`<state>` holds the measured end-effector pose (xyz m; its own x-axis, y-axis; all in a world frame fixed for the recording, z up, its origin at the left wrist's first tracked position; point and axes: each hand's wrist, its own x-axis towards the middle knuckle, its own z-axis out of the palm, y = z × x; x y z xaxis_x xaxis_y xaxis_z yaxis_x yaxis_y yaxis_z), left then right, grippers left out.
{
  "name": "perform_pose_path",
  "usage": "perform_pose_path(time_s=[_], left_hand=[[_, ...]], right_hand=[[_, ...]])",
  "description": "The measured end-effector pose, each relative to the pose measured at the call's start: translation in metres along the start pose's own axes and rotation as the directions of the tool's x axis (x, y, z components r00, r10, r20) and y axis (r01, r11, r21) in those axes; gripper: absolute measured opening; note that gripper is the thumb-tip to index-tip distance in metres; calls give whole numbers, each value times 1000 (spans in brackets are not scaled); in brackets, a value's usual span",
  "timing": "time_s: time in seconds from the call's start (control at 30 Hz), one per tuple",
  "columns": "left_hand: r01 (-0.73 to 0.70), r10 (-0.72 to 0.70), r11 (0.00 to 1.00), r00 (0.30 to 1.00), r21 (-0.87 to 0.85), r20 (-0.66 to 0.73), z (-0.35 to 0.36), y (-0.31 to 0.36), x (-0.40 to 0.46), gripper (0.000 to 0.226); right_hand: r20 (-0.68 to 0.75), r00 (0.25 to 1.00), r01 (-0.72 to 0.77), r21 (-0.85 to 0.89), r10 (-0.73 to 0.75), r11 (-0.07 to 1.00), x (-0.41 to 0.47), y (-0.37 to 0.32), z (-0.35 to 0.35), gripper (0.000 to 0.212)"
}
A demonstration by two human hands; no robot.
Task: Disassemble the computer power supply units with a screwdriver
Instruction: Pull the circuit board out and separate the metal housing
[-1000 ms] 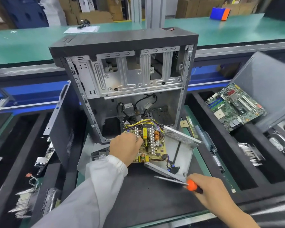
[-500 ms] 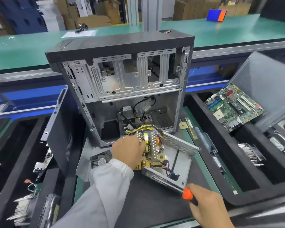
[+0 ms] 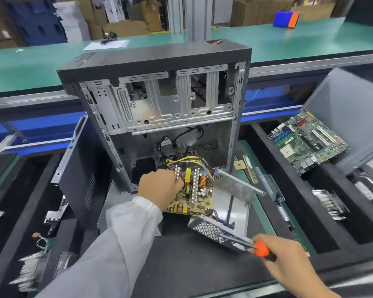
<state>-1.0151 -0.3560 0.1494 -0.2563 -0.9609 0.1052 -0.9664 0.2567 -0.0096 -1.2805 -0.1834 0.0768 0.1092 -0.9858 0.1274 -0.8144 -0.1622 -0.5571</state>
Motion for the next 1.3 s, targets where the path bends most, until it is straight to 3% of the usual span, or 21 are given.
perform_pose_path(time_s=[0.13,0.3,0.53,0.63,0.7,0.77,0.87,0.97,1.1,1.3], left_hand=[[-19,16,1000,996,-24,-90,15,10,-22,44],[-105,57,983,955,-152,-291,22,10,-31,52],[-93,-48,960,876,-264,-480,31,10,-33,43],[-72,-93,945,875,-319,-474,35,13,-34,43],[-79,-79,948,881,-310,-466,35,16,-34,43],[-89,-71,944,886,-318,-458,34,18,-35,43],[-41,-179,878,896,-477,-406,29,20,-32,42],[18,-325,739,885,-673,-333,22,17,-22,46],[0,-394,640,859,-769,-328,15,4,-12,52],[96,-494,429,857,-898,-144,17,-16,-11,63]], right_hand=[[-115,988,-101,23,103,995,7,-9,10,42],[-103,993,-64,-14,63,998,11,-13,10,44],[-97,995,-6,-77,-1,997,5,-17,14,47],[-42,985,156,-193,-167,969,7,-26,18,56],[24,947,313,-276,-319,909,11,-28,18,48],[76,931,364,-282,-358,888,15,-25,16,50],[106,950,311,-241,-294,919,13,-18,17,57],[102,964,260,-203,-244,944,9,-12,20,56],[57,970,244,-208,-237,947,8,-13,22,55],[-99,982,139,-172,-158,975,-8,-8,31,50]])
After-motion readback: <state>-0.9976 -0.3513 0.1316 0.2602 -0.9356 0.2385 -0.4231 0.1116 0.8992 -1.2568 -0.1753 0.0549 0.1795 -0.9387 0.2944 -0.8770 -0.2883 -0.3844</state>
